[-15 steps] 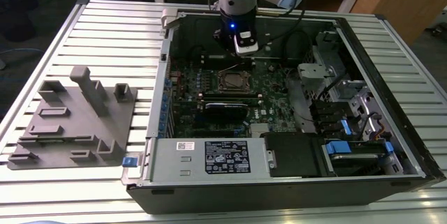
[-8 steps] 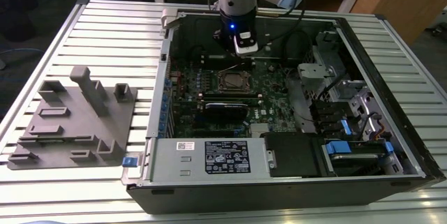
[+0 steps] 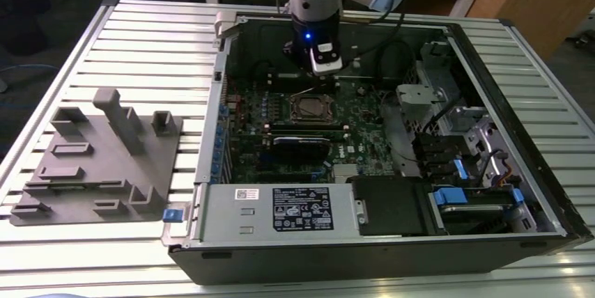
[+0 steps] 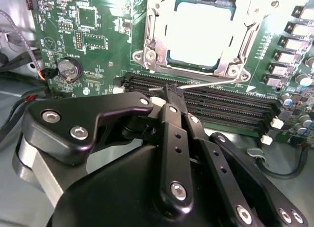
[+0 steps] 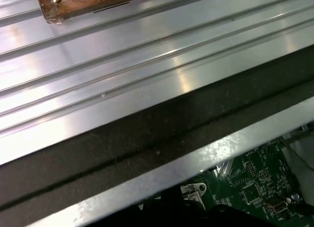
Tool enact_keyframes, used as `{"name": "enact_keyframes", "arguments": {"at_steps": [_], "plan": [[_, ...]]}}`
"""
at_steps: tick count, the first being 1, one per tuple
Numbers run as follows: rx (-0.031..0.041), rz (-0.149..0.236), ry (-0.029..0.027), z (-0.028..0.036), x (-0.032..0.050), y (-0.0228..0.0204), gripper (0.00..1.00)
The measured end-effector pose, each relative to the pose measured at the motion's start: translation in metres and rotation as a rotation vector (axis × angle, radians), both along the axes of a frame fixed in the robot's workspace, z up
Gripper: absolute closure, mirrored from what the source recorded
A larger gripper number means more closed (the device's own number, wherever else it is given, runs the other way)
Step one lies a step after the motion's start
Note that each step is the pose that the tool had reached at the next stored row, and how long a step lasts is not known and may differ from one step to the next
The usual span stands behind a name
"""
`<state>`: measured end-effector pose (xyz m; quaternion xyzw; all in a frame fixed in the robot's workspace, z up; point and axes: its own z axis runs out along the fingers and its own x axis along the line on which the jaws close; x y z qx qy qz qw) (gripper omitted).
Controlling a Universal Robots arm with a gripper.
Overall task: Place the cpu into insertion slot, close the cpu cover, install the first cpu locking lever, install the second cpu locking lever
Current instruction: 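Install the first cpu locking lever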
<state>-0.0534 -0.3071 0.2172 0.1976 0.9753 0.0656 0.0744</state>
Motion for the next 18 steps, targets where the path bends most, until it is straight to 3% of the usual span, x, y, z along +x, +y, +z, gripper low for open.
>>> {"name": "enact_keyframes", "arguments": {"at_steps": [3,6,14,18], "plan": [[-0.0058,-0.001,0.0000,-0.0039,-0.0001,0.0000,0.89],[-0.0064,-0.001,0.0001,-0.0047,-0.0002,0.0006,0.89],[-0.0054,-0.038,0.0001,-0.0047,-0.0001,0.0017,0.89],[-0.0001,-0.058,0.0003,-0.0047,-0.0001,0.0020,0.89]]}}
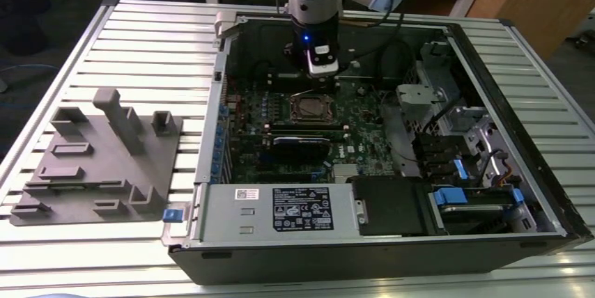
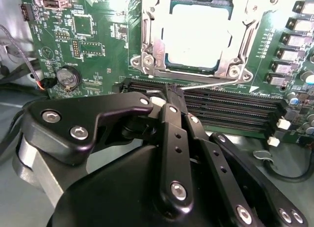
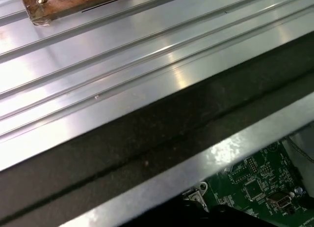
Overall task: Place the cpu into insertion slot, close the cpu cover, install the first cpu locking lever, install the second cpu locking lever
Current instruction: 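Install the first cpu locking lever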
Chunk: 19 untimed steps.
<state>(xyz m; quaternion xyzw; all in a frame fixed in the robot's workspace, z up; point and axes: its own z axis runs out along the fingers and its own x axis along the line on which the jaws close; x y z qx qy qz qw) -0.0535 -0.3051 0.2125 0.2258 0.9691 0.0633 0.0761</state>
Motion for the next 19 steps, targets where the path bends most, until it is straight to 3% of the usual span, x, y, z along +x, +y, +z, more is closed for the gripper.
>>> {"name": "enact_keyframes", "arguments": {"at_steps": [7,10,19], "plan": [[0.0063,-0.016,0.0000,0.0000,-0.0006,0.0009,0.89],[0.0160,-0.023,-0.0001,-0.0004,-0.0016,0.0010,0.89],[0.0161,-0.055,-0.0002,-0.0053,-0.0017,0.0009,0.89]]}}
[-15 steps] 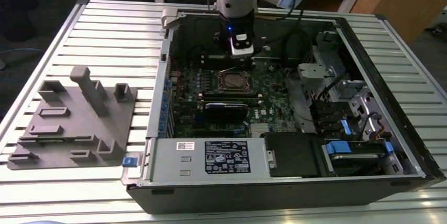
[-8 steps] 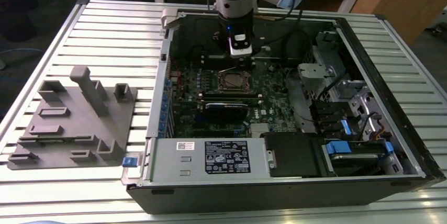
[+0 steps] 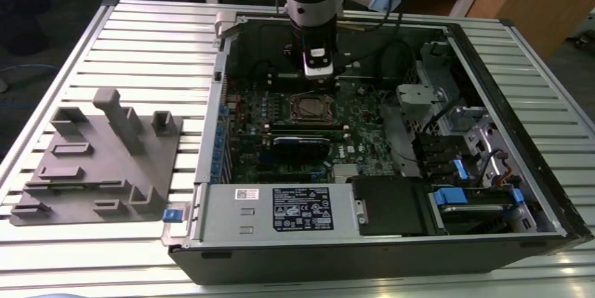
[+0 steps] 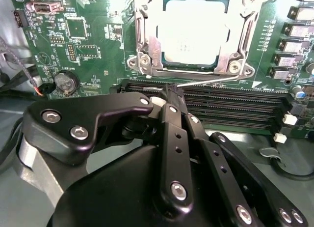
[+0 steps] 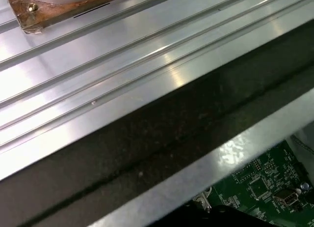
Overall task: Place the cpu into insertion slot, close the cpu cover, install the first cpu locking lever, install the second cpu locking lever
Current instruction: 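Install the first cpu locking lever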
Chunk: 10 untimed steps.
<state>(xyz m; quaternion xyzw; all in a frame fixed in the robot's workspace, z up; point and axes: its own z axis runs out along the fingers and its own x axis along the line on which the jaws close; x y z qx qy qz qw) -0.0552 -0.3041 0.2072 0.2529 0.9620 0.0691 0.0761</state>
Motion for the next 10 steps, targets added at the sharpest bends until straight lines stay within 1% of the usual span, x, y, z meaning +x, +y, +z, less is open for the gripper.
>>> {"name": "enact_keyframes", "arguments": {"at_steps": [5,10], "plan": [[-0.0023,-0.017,-0.0001,-0.0035,0.0000,0.0000,0.89],[-0.0040,-0.023,0.0000,-0.0059,0.0000,0.0000,0.89]]}}
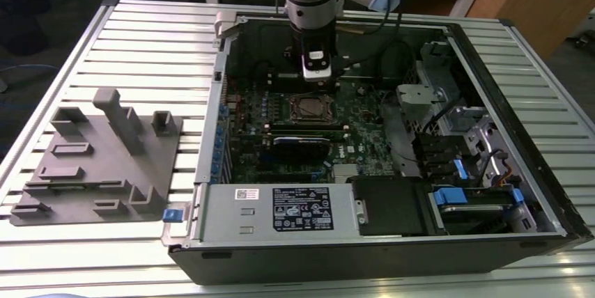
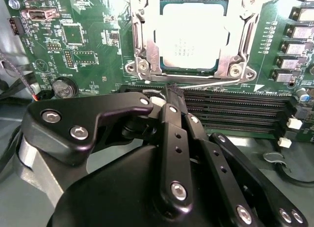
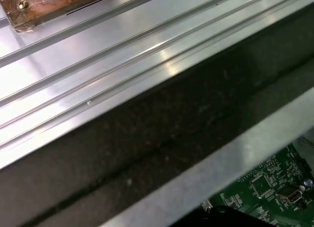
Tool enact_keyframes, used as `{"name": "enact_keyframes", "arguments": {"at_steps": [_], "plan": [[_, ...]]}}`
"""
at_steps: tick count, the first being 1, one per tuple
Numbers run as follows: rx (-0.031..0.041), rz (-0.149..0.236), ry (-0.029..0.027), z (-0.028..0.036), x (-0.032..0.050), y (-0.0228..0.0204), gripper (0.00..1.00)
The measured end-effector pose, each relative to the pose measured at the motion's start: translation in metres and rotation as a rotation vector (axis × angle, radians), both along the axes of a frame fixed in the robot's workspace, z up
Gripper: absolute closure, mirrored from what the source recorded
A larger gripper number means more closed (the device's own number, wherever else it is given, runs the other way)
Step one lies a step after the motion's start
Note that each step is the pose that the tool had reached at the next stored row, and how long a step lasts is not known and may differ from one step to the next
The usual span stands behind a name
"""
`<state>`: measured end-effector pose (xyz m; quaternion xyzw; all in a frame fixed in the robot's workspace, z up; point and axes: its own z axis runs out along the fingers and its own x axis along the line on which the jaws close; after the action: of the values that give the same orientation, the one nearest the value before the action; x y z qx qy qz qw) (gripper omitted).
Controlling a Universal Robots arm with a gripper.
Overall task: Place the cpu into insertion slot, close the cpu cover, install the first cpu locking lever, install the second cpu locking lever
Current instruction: 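Install the first cpu locking lever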
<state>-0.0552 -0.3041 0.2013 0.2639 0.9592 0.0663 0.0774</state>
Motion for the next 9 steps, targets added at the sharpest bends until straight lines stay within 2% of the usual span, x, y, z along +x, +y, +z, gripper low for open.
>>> {"name": "enact_keyframes", "arguments": {"at_steps": [5,9], "plan": [[-0.0015,-0.003,0.0001,-0.0017,0.0000,0.0001,0.89],[-0.0017,-0.004,0.0000,-0.0021,0.0002,0.0018,0.89]]}}
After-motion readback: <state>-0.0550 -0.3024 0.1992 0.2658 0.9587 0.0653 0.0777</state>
